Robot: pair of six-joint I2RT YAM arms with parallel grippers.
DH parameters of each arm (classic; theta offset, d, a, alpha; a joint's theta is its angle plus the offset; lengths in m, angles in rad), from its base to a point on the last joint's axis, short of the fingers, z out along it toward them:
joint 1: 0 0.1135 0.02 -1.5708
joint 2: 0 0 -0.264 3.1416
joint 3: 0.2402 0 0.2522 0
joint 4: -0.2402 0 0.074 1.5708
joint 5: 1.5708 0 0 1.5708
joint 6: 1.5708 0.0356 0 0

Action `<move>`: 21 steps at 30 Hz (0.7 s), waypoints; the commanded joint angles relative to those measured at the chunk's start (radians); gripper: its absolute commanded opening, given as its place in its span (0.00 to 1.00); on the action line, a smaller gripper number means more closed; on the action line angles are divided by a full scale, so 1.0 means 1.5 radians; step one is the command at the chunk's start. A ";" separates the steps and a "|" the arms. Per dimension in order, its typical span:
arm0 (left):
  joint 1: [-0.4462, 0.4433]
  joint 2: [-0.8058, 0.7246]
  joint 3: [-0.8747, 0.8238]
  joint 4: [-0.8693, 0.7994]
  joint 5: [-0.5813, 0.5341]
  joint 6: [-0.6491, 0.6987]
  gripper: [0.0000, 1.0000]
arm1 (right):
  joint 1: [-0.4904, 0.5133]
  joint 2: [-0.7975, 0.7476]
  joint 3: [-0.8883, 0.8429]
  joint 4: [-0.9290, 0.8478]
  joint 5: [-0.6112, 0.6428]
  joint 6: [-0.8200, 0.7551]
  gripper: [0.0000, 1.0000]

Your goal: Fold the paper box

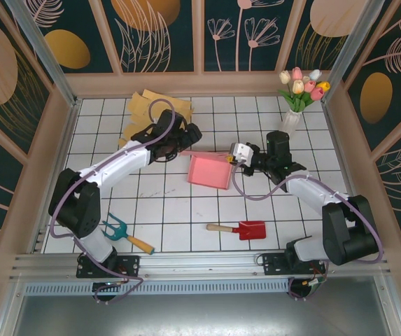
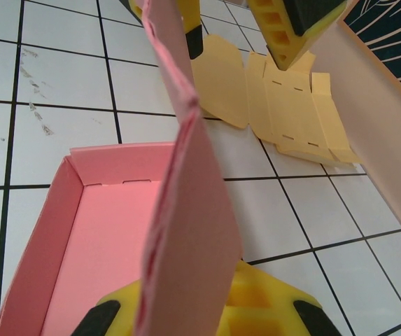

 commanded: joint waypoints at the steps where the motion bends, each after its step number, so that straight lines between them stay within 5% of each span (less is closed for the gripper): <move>1: -0.015 -0.026 -0.018 0.042 0.043 -0.051 0.93 | 0.004 0.006 -0.005 0.033 -0.005 -0.008 0.00; 14: -0.063 -0.054 -0.047 0.064 0.014 -0.117 0.93 | 0.018 0.011 -0.026 0.070 0.023 0.000 0.00; 21: -0.063 -0.041 -0.046 0.072 0.004 -0.087 0.82 | 0.045 0.039 -0.047 0.081 0.047 -0.032 0.00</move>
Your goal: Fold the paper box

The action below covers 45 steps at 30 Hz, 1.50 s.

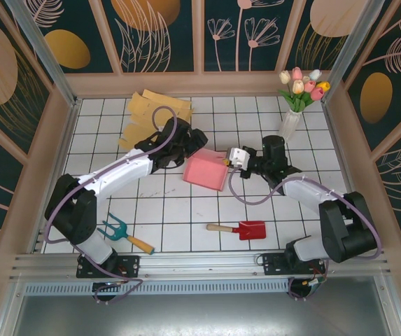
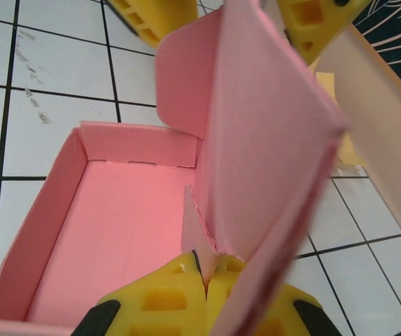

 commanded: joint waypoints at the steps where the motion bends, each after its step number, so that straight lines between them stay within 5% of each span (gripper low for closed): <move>1: -0.007 -0.006 -0.008 0.030 0.013 0.008 0.81 | 0.014 0.022 -0.010 0.017 0.013 -0.018 0.00; 24: -0.034 -0.130 -0.228 0.102 -0.069 0.014 0.71 | 0.064 0.023 0.116 -0.342 0.218 -0.110 0.24; 35: -0.035 -0.140 -0.276 0.132 -0.085 0.003 0.66 | 0.072 -0.040 0.116 -0.368 0.269 -0.126 0.25; 45: -0.034 -0.139 -0.296 0.141 -0.104 0.015 0.62 | 0.067 -0.209 0.062 -0.219 0.233 -0.064 0.28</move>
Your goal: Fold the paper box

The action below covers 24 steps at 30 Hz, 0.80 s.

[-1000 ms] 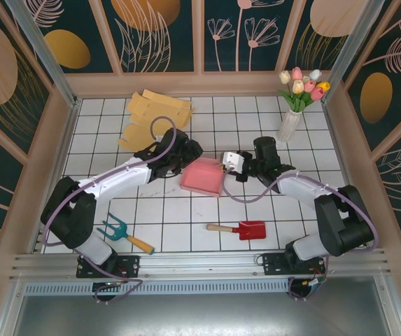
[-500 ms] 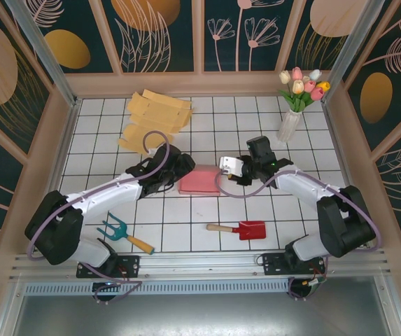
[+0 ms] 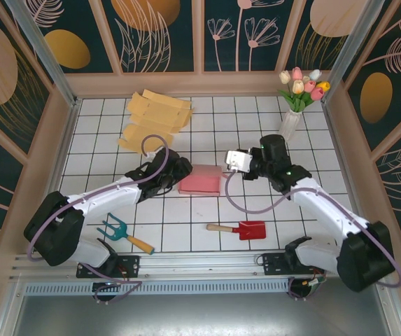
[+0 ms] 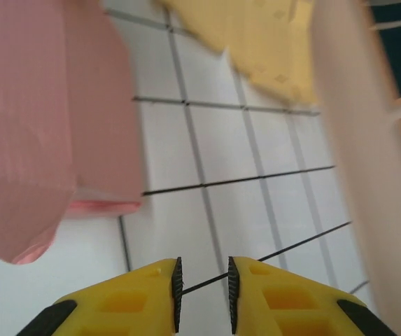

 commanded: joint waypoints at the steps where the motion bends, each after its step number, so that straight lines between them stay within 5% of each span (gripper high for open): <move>1: -0.003 -0.006 -0.012 0.013 -0.028 0.012 0.62 | -0.001 -0.051 -0.011 0.085 -0.037 0.074 0.28; 9: -0.003 -0.031 -0.054 0.043 -0.042 0.043 0.64 | 0.018 -0.070 -0.025 0.210 -0.019 0.538 0.31; 13: -0.003 -0.046 -0.099 0.081 -0.049 0.045 0.64 | 0.048 -0.081 -0.073 0.224 0.079 0.762 0.37; 24: -0.003 -0.054 -0.178 0.148 -0.062 0.052 0.64 | 0.124 0.037 -0.088 0.083 0.191 1.028 0.39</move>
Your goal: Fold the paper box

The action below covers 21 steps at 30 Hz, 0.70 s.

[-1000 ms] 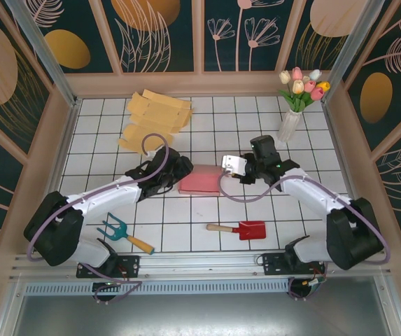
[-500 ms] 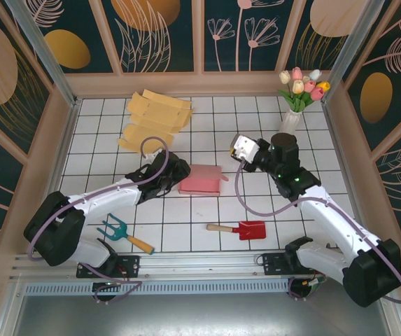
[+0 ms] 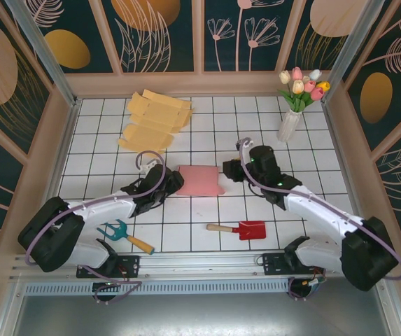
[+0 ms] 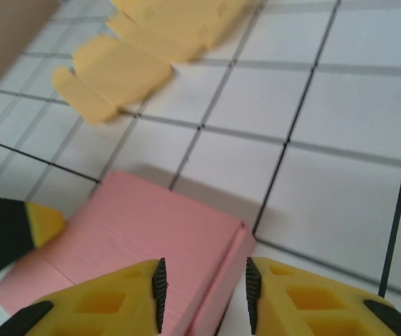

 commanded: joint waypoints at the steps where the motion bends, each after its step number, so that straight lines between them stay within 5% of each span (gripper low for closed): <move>1: -0.003 -0.014 -0.018 0.037 -0.025 0.015 0.64 | 0.034 0.020 -0.018 -0.021 0.079 0.119 0.40; 21: -0.003 0.023 -0.038 0.066 -0.060 0.057 0.65 | 0.100 0.218 0.014 0.100 0.127 0.155 0.45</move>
